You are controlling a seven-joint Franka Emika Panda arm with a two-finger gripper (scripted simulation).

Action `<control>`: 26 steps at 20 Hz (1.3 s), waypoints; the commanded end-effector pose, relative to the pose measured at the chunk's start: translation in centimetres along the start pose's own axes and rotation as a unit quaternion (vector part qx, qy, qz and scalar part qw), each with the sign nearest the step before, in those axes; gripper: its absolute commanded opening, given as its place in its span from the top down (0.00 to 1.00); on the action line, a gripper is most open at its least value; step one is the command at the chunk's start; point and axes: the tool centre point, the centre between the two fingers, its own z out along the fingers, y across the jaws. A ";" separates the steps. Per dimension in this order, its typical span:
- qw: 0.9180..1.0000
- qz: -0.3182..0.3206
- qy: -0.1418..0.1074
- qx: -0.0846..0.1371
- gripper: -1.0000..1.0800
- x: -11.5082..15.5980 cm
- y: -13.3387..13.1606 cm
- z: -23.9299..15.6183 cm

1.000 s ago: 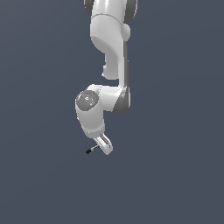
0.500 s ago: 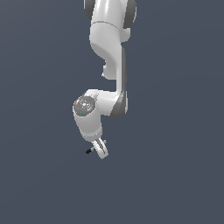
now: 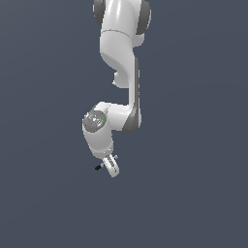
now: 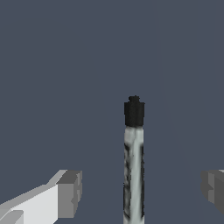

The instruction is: Pick up the object and move it to a goal position.

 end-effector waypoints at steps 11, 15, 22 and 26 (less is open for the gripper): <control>1.000 0.002 0.000 -0.001 1.00 0.0 0.0 3.5; 1.000 0.002 0.000 -0.001 1.00 0.0 0.0 3.5; 1.000 0.002 0.000 -0.001 1.00 0.0 0.0 3.4; 1.000 0.002 0.000 -0.001 1.00 0.0 0.1 2.8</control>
